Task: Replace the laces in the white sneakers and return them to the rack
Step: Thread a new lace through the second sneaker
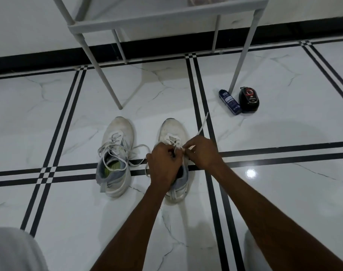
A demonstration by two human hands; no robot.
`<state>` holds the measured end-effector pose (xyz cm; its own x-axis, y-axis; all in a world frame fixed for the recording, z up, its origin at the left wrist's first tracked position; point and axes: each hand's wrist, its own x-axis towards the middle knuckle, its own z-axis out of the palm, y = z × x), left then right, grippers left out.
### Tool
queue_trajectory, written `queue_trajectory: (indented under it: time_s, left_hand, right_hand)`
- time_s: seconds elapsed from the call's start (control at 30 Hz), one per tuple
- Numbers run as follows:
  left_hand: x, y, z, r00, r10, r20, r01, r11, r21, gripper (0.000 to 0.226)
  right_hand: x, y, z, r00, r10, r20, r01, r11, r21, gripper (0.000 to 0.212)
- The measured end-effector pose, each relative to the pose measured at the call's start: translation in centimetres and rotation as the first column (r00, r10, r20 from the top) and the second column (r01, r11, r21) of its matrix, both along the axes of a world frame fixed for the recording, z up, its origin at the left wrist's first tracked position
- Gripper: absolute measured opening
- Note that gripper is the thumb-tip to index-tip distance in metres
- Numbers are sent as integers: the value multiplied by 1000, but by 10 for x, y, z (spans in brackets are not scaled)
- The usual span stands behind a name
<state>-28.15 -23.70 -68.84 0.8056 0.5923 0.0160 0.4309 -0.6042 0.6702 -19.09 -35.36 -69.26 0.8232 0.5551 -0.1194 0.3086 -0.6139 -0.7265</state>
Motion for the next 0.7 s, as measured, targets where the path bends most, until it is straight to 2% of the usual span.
queue_trajectory:
  time_s: [0.07,0.1,0.13,0.17,0.2,0.23,0.27,0.3,0.37,0.4,0.43,0.47,0.53,0.57,0.63,0.7]
  left_hand:
    - [-1,1,-2,1000,-12,11,11,1000,16,29]
    - [-3,1,-2,1000,-13,22,13,1000,18,29]
    - [-3,1,-1,999,-15,29,15,1000,15,29]
    - [-2,0,-1,999,-15,29,14,1000,17,29]
    - [-2,1,-2,1000,-15,21,15,1000,23,31]
    - [-2,2,-4,1000,-16,8,16,999,28,32]
    - [-2,2,-4,1000,-16,-2,16,999,30,34]
    - [-2,2,-5,1000,-16,-8,16,999,32,35]
    - [-2,2,-4,1000,-12,-11,13,999,35,35]
    - [-2,2,-3,1000,-12,-8,12,999,37,35]
    - [-3,2,-3,1000,-14,-5,14,999,38,35]
    - [-3,2,-3,1000,-19,-2,19,999,41,36]
    - [-3,1,-3,1000,-21,-1,21,999,37,37]
    - [-3,2,-3,1000,-13,-2,13,999,30,37]
    - [-4,3,-3,1000,10,-13,-9,1000,16,36]
    - [-5,5,-3,999,30,-13,-30,1000,6,35]
  right_hand:
    - [-1,1,-2,989,-70,131,72,997,-4,17]
    - [4,-1,3,953,-231,193,220,972,77,17]
    - [16,-7,8,854,-471,220,425,876,227,15]
    - [30,-17,20,681,-698,221,591,703,397,13]
    - [42,-28,33,516,-831,207,658,539,526,12]
    - [53,-38,44,406,-892,196,679,439,589,13]
    - [61,-44,53,364,-907,210,685,414,599,15]
    - [67,-46,56,401,-887,230,685,457,567,19]
    - [60,-35,48,643,-712,281,593,695,406,28]
    - [52,-27,39,782,-548,297,466,831,303,30]
    - [42,-18,30,884,-361,298,310,928,205,28]
    - [31,-9,22,947,-185,264,158,980,120,23]
    - [13,4,8,989,17,149,-17,1000,0,12]
    - [8,3,0,992,29,121,-24,999,-38,14]
    - [8,-7,-7,990,-104,94,110,992,-66,17]
    - [18,-26,-10,930,-296,220,314,948,-54,16]
